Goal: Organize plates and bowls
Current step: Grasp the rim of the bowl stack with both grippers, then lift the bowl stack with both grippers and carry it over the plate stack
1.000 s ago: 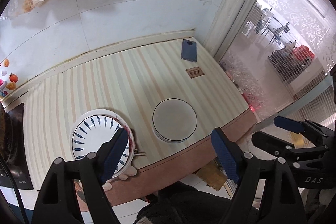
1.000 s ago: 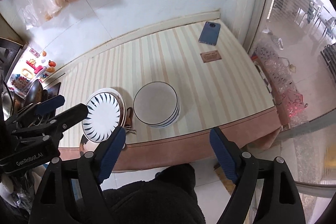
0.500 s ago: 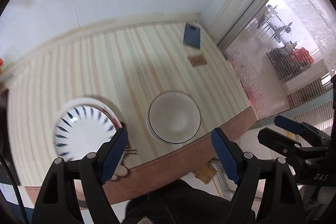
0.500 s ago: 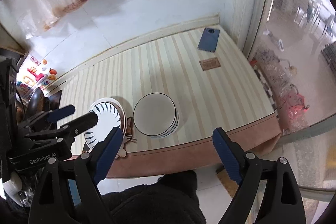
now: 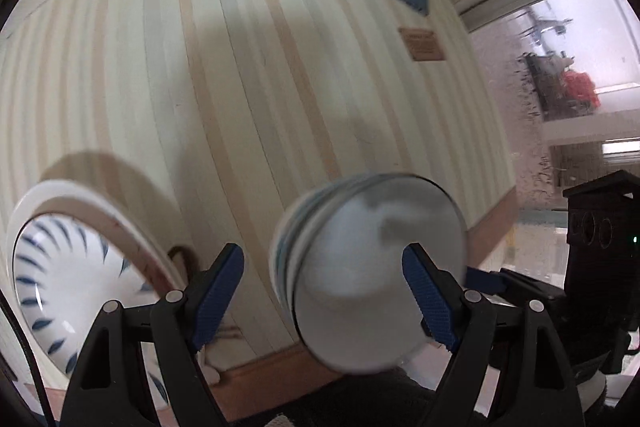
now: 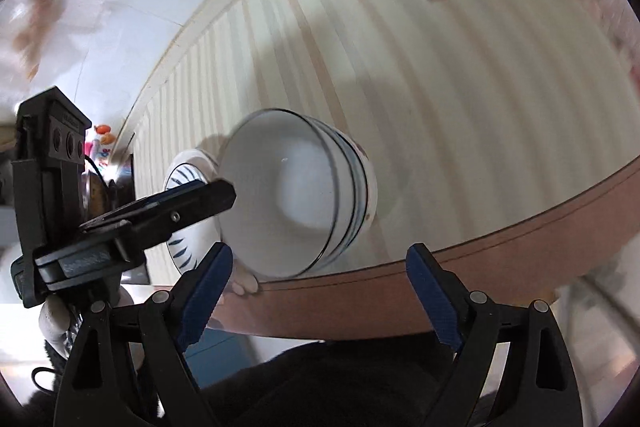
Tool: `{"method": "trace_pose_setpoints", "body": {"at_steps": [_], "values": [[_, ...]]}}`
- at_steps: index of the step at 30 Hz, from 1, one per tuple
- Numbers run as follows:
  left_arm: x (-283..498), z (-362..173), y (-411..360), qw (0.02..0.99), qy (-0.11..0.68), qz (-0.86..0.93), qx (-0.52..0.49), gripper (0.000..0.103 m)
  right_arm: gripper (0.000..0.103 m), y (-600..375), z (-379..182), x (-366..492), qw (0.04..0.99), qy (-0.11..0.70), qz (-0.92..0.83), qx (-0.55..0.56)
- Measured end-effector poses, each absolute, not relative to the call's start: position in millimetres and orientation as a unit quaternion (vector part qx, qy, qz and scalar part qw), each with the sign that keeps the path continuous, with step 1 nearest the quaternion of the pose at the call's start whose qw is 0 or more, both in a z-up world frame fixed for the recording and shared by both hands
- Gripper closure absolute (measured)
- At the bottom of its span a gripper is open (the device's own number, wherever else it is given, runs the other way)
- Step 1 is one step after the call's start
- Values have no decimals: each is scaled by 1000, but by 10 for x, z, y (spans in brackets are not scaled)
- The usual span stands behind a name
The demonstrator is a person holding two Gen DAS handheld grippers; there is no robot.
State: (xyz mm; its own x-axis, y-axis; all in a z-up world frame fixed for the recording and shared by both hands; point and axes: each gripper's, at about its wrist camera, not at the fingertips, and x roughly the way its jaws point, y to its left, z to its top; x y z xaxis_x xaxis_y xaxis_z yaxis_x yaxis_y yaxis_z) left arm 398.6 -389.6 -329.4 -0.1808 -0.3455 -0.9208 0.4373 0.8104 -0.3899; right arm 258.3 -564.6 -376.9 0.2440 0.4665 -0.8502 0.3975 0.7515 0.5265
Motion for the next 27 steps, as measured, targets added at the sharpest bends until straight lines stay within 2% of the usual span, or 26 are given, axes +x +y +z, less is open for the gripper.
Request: {"method": "trace_pose_setpoints", "body": {"at_steps": [3,5,6,9,10,11,17,27], "values": [[4038,-3462,-3976,625,720,-299,46,27,12,-5713,-4115,2673,686,617,31,384],[4042,-3553,-4022,616,727,-299,54,44,12,-5749,-4255,2719,680,616,36,397],[4040,-3589,-4028,611,730,-299,59,47,12,-5767,-4345,2742,674,617,35,405],[4057,-3651,-4018,599,739,-304,46,48,16,-5799,-4528,2794,660,621,37,421],[4063,-3654,-4012,600,738,-305,43,48,20,-5803,-4581,2811,657,620,40,427],[4066,-3657,-4007,599,738,-307,38,50,28,-5801,-4641,2834,652,623,43,431],[4053,-3645,-3928,600,738,-309,17,52,41,-5768,-4842,2935,631,625,67,455],[4056,-3617,-3766,608,738,-292,7,53,42,-5751,-4814,2970,635,622,64,453]]}}
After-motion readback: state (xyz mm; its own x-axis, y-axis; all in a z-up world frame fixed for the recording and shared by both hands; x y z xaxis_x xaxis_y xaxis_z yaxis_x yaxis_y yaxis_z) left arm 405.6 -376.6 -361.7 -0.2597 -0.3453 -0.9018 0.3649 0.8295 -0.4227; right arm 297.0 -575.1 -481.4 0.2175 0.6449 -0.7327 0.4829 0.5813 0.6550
